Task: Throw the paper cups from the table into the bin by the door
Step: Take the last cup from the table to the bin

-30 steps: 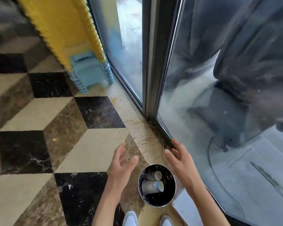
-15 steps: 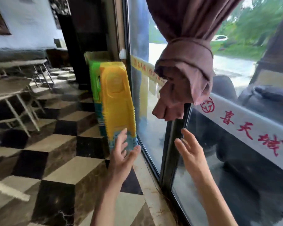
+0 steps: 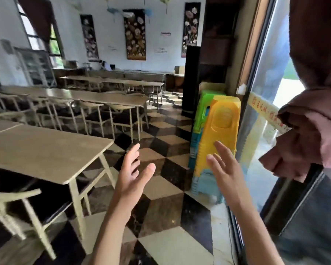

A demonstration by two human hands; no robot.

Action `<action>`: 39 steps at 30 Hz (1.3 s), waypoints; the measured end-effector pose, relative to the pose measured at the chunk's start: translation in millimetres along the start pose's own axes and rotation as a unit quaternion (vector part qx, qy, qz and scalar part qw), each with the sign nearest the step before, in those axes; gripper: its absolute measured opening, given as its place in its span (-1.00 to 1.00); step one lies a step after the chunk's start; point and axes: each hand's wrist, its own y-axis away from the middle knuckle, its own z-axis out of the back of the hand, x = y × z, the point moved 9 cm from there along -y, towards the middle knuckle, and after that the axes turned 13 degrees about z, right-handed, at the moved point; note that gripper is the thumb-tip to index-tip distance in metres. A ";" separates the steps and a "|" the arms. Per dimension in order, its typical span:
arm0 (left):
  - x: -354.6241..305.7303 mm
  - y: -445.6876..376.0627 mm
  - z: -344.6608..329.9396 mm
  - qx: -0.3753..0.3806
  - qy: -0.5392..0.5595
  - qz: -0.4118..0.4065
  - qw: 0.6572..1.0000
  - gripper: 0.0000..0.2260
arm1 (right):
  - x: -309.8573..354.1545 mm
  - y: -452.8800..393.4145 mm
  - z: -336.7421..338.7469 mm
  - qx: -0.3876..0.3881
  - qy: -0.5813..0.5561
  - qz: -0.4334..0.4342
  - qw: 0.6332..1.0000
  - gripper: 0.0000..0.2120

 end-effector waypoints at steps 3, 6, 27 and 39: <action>-2.6 42.1 81.1 -0.078 0.001 -0.005 0.997 -0.41 | 20.1 11.9 -73.4 0.068 -0.031 0.014 0.997 -0.33; -5.8 96.9 171.7 -0.184 0.000 0.004 0.983 -0.28 | 50.5 33.2 -160.4 0.145 -0.057 0.031 0.987 -0.34; -65.6 666.5 673.4 -0.699 -0.057 -0.002 0.713 -0.50 | 427.0 441.6 -721.4 0.536 -0.340 0.077 0.769 -0.45; -43.8 827.9 815.9 -0.801 -0.063 0.050 0.594 -0.44 | 536.1 649.2 -894.1 0.655 -0.405 0.028 0.638 -0.45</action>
